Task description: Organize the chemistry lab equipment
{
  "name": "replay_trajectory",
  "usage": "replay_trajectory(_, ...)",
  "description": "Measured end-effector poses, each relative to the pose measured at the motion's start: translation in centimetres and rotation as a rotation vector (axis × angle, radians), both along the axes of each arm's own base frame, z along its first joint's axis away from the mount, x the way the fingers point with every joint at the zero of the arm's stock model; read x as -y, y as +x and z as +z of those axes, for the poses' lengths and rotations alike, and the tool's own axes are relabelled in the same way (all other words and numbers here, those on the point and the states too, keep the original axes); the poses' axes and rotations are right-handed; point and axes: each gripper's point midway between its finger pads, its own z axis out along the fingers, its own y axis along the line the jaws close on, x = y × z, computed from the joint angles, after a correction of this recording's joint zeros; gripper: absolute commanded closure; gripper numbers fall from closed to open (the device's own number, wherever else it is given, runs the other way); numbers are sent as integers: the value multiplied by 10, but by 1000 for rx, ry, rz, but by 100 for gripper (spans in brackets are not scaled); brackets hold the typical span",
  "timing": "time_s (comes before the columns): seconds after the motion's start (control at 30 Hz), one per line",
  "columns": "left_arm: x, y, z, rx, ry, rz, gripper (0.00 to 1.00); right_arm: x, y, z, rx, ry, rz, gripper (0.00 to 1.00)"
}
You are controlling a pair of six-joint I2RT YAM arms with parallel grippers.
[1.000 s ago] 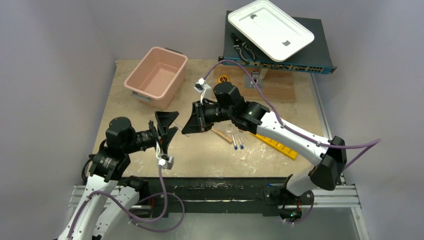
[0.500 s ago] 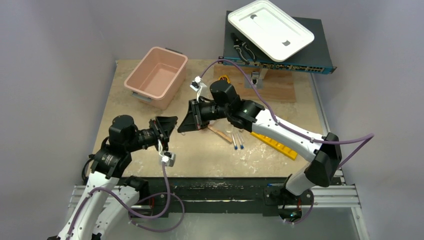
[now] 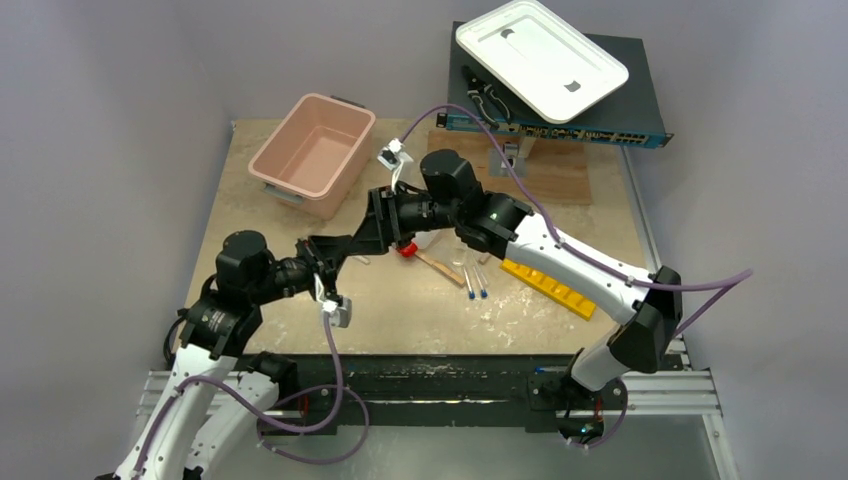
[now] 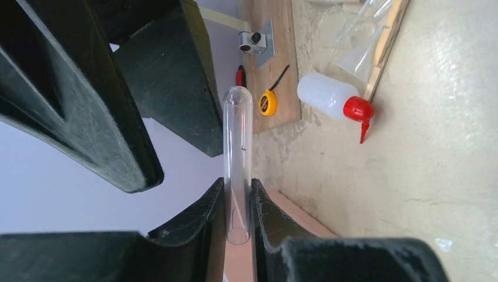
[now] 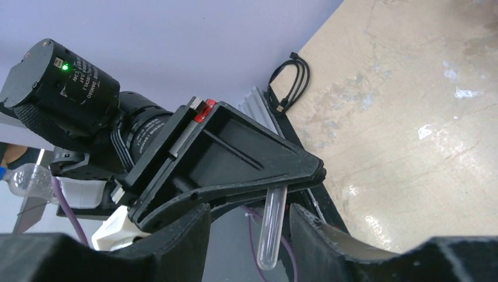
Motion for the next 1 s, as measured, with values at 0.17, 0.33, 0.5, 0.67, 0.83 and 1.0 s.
replay_trajectory(0.17, -2, -2, 7, -221, -153, 96, 100, 6, 9, 13, 69, 8, -55, 39)
replay_trajectory(0.33, 2, -2, 21, -527, -368, 215, 100, 27, 18, 38, 183, 29, -163, 37)
replay_trajectory(0.5, 12, -7, 18, -844, -568, 301, 100, 46, 18, 51, 247, 54, -224, 35)
replay_trajectory(0.67, 21, -11, 24, -1056, -718, 337, 100, 45, 23, 50, 266, 54, -254, 36)
replay_trajectory(0.83, 29, -15, 32, -1181, -806, 335, 100, 34, 26, 39, 279, 23, -265, 39)
replay_trajectory(1.0, 32, -19, 32, -1258, -841, 337, 100, 17, 30, 26, 293, -19, -282, 44)
